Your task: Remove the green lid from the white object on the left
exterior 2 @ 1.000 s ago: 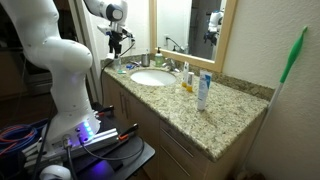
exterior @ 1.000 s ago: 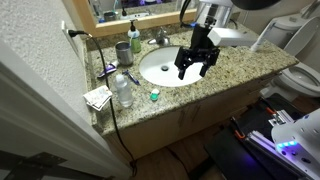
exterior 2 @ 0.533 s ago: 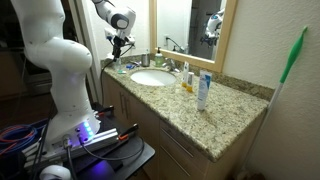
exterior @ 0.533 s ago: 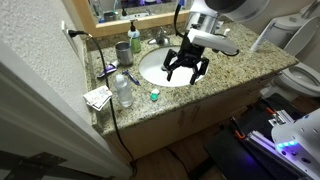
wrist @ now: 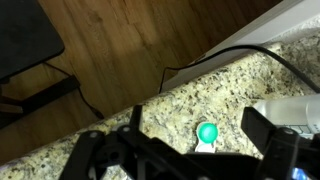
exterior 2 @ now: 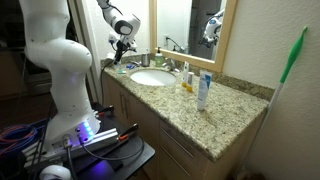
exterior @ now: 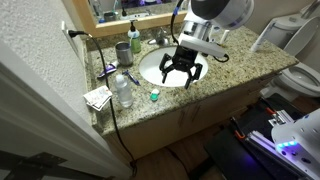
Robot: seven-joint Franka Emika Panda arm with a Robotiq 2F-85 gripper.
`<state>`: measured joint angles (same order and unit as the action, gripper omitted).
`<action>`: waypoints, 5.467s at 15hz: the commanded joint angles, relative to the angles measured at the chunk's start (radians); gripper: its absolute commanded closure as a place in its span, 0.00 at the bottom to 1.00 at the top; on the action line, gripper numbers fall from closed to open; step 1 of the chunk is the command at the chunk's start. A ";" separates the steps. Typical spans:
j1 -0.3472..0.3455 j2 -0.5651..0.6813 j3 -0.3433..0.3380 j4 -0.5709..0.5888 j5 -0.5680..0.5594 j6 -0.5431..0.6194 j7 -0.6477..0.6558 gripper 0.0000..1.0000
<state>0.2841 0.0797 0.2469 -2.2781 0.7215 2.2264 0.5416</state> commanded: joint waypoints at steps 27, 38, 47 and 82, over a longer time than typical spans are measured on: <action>0.051 0.356 -0.009 0.218 0.037 0.124 0.161 0.00; 0.066 0.369 -0.028 0.235 -0.004 0.110 0.247 0.00; 0.068 0.360 -0.006 0.228 -0.085 0.117 0.337 0.00; 0.055 0.176 0.001 0.173 -0.312 -0.052 0.134 0.35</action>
<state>0.3432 0.2545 0.2438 -2.1083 0.4120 2.1776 0.6729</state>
